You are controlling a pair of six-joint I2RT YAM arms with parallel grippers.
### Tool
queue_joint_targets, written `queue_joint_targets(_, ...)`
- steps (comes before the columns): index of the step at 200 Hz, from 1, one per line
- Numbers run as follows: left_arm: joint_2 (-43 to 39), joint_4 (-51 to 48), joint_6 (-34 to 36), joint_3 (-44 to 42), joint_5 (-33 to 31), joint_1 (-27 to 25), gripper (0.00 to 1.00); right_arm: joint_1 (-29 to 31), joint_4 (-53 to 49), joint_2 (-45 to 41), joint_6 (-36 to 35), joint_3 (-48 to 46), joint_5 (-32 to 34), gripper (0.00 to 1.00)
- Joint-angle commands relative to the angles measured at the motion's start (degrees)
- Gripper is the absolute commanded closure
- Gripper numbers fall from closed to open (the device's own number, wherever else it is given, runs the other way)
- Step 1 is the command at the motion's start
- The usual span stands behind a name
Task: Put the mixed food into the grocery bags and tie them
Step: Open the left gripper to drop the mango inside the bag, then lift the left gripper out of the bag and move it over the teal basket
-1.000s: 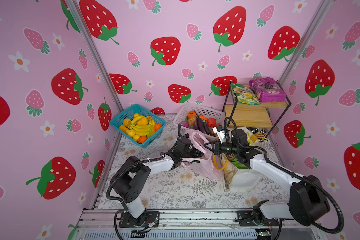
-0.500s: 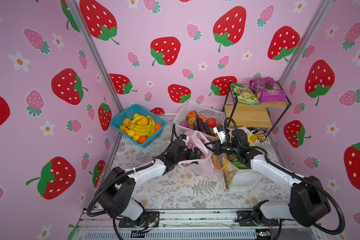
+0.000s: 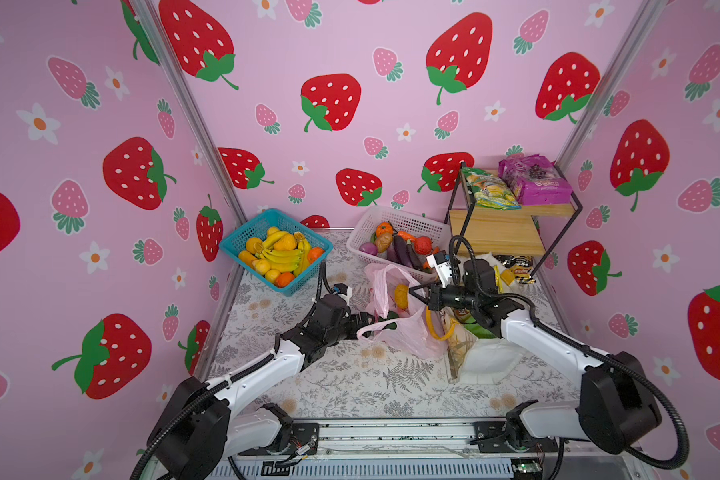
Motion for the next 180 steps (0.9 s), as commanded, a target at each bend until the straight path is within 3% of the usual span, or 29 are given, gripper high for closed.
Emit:
queue_joint_targets(1, 3.32, -1.08, 0.02, 0.35, -3.89, 0.21, 0.19, -0.44, -0.31, 0.16, -0.37, -0.78, 0.06, 1.00)
queue_joint_targets(16, 6.48, 1.45, -0.57, 1.27, -1.24, 0.32, 0.24, -0.44, -0.65, 0.18, -0.52, -0.70, 0.53, 1.00)
queue_joint_targets(40, 11.50, 7.22, -2.17, 2.79, 3.66, 0.24, 0.41, -0.44, -0.65, 0.30, -0.36, -0.45, 0.17, 1.00)
queue_joint_targets(72, 14.65, 10.28, -1.71, 4.01, 8.79, 0.25, 0.70, -0.44, -0.92, -0.64, -0.06, -0.17, 0.88, 1.00)
queue_joint_targets(97, 11.62, 10.23, -0.30, 3.69, 15.63, 0.21, 0.91, -0.43, -0.66, -2.20, 0.85, -0.34, 2.49, 1.00)
queue_joint_targets(134, 4.72, 9.21, -2.77, 5.38, 34.23, 0.22, 0.93, -0.44, -2.07, -7.08, -0.07, 0.47, 10.76, 1.00)
queue_joint_targets(143, 3.22, 10.42, -4.21, 5.69, 37.45, 0.28, 0.98, -0.46, -3.27, -7.96, -1.08, 0.91, 13.34, 1.00)
queue_joint_targets(180, -0.25, 11.61, -6.25, 7.66, 42.29, 0.85, 1.00, -0.35, -7.32, -9.68, -4.44, 1.50, 20.56, 1.00)
